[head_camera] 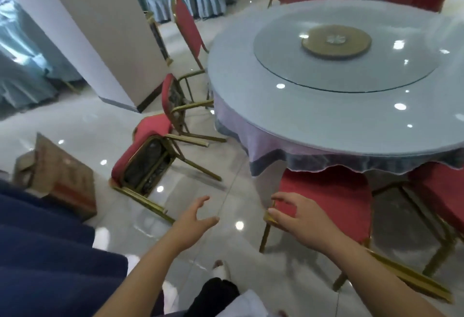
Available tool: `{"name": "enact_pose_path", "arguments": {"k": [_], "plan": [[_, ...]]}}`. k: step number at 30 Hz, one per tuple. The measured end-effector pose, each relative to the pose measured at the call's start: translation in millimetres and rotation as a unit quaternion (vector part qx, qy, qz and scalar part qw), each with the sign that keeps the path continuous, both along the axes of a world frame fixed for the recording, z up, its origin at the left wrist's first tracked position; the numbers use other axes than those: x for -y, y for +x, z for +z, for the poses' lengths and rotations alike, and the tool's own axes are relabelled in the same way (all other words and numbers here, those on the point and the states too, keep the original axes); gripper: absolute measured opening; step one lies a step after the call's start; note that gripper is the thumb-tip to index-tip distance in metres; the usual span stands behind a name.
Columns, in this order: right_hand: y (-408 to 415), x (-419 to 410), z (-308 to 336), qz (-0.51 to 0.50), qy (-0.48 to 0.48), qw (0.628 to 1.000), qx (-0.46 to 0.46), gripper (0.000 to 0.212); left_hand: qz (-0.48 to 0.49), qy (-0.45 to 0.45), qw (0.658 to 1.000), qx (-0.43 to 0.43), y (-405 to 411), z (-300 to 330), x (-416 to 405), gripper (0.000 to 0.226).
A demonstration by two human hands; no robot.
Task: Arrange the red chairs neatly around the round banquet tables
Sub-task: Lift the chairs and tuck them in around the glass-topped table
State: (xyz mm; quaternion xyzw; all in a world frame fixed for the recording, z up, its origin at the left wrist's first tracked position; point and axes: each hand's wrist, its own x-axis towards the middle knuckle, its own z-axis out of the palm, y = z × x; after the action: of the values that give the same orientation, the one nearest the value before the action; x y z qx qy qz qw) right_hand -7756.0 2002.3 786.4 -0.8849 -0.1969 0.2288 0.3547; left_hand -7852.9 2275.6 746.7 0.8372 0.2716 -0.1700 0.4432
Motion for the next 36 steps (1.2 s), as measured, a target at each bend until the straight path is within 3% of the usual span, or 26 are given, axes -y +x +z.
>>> {"name": "enact_pose_path", "arguments": {"k": [7,13,23,30,36], "plan": [[29,-132,-14,0.079,-0.015,0.995,-0.066,0.051,0.229,-0.107,0.968,0.000,-28,-14,-119,0.056],[58,-230,-18,0.127,-0.039,0.988,-0.084,0.053,0.356,-0.136,0.924,0.009,-34,-30,-209,0.056],[142,-372,-35,0.182,-0.097,0.977,-0.060,0.060,0.475,-0.201,0.857,0.000,-6,-74,-313,0.053],[261,-502,-70,0.246,-0.097,0.962,-0.061,0.063,0.573,-0.184,0.798,-0.026,60,-105,-403,0.051],[355,-617,-87,0.300,-0.142,0.938,-0.101,0.065,0.607,-0.169,0.773,-0.074,123,-114,-472,0.052]]}}
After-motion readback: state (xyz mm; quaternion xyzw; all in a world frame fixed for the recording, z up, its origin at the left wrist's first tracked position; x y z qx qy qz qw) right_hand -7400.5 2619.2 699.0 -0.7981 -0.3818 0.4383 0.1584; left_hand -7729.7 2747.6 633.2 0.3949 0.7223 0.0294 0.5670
